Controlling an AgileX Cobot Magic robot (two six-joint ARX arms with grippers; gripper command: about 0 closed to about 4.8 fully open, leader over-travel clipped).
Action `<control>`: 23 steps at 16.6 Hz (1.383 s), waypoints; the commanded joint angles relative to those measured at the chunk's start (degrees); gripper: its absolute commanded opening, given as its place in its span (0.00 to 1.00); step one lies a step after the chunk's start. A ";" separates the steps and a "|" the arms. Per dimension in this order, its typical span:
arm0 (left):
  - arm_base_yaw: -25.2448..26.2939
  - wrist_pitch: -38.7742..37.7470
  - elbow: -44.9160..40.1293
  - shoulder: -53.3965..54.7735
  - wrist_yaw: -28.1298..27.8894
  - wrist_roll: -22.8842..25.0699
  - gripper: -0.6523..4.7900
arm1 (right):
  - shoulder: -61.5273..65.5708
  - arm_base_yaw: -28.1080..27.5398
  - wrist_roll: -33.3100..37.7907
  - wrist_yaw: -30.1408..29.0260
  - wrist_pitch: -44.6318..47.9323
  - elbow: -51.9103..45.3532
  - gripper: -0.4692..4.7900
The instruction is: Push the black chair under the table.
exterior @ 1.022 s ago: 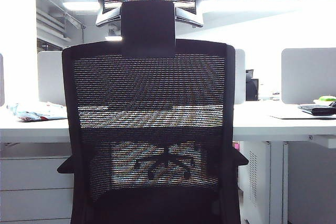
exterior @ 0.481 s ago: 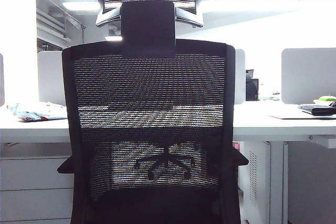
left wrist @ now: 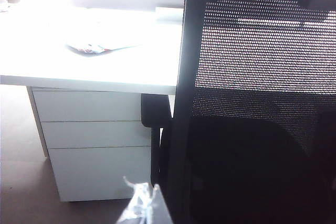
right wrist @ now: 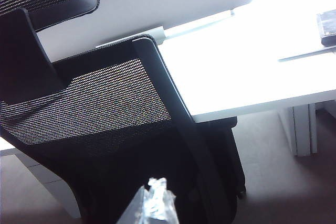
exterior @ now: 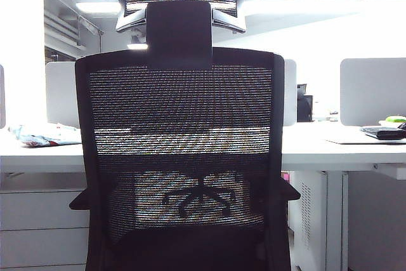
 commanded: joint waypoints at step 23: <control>0.13 0.09 -0.02 0.02 -0.20 0.04 0.11 | -23.54 -9.73 -16.41 1.97 -4.61 -14.93 0.09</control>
